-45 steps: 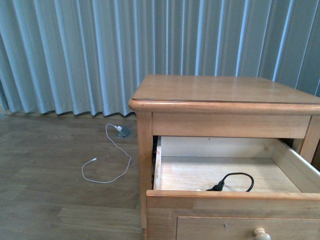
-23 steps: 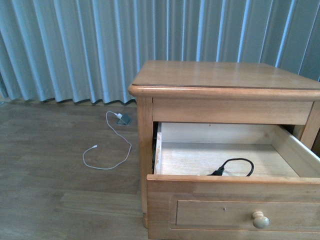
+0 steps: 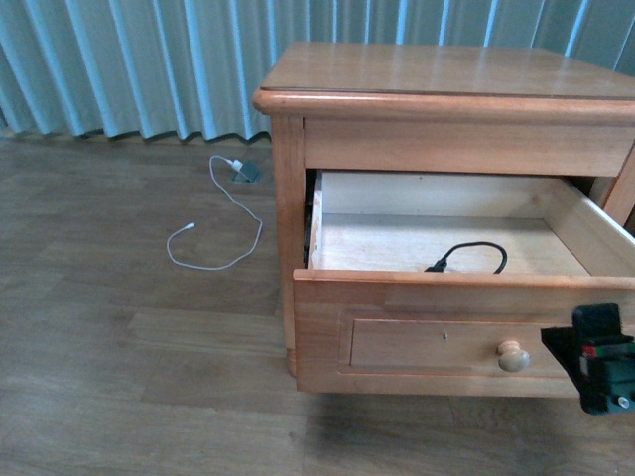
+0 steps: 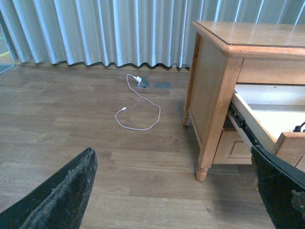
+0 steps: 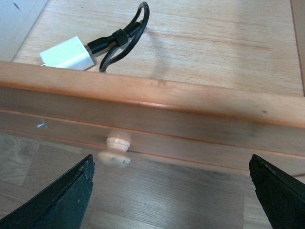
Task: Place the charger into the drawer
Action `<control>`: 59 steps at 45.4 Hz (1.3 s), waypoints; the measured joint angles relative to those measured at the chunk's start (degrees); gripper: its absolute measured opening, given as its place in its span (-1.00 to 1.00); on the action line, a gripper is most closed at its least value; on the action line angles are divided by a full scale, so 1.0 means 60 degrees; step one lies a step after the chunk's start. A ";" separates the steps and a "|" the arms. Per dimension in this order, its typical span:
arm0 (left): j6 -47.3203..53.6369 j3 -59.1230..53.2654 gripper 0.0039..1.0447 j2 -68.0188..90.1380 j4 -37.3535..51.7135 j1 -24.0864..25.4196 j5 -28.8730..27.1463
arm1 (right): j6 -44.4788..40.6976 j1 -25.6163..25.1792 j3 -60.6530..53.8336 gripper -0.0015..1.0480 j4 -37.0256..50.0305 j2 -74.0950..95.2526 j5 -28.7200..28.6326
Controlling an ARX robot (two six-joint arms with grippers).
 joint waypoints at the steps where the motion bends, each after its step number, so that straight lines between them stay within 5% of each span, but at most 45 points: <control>1: 0.0000 0.0000 0.89 0.0000 0.0000 0.0000 0.0000 | 0.0011 0.0018 0.0131 0.84 0.0076 0.0244 0.0029; 34: 0.0000 0.0000 0.89 -0.0004 0.0000 0.0000 0.0000 | 0.0138 0.0736 0.4626 0.84 0.1996 0.4561 0.1129; 59: 0.0000 0.0000 0.89 -0.0004 0.0000 0.0000 0.0000 | 0.0098 0.0976 0.7963 0.84 0.1719 0.6765 0.2055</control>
